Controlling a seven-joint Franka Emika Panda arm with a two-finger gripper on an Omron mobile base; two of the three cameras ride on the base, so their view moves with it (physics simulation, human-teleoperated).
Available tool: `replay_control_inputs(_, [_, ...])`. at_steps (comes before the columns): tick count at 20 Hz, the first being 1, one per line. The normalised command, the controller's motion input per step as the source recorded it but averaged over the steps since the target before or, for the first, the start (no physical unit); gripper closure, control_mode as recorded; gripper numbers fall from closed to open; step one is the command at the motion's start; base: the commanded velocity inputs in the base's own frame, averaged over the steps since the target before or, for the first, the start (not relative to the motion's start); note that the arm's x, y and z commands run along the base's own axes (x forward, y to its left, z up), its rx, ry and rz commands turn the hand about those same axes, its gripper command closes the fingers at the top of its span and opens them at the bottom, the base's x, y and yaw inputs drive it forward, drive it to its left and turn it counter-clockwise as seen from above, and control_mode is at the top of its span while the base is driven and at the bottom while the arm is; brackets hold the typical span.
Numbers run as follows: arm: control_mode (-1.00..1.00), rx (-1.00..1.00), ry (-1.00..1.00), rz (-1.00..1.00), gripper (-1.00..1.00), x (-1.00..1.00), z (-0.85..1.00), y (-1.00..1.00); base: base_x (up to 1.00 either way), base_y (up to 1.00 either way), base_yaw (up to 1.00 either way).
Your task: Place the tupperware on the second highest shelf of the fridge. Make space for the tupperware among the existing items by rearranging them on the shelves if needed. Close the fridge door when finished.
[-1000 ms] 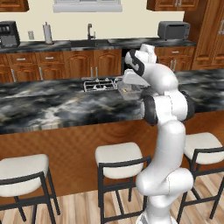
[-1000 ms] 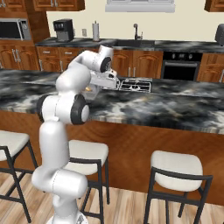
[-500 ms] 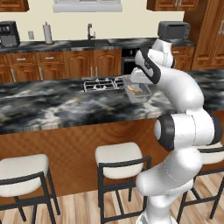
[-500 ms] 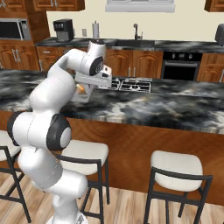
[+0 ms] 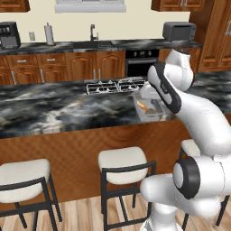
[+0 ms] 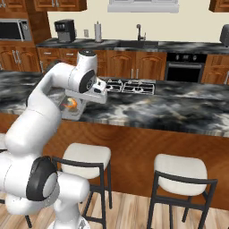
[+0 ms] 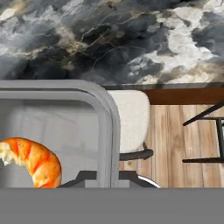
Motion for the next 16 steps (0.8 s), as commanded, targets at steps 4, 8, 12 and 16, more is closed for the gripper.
replay_control_inputs(4, [-1.00, 0.00, 0.26, -0.29, 1.00, -0.95, 0.00, 0.04, 0.00, 0.00, 0.00])
replay_control_inputs(8, [-1.00, 0.00, 0.26, -0.43, 1.00, -0.81, 0.00, 0.00, 0.00, 0.00, 0.00])
replay_control_inputs(12, [-1.00, 0.02, 0.17, -0.39, 1.00, -0.65, 0.10, 0.09, 0.00, 0.00, 0.00])
replay_control_inputs(16, [-1.00, 0.09, 0.02, -0.12, 1.00, -0.25, 0.16, 0.19, 0.00, 0.00, 0.00])
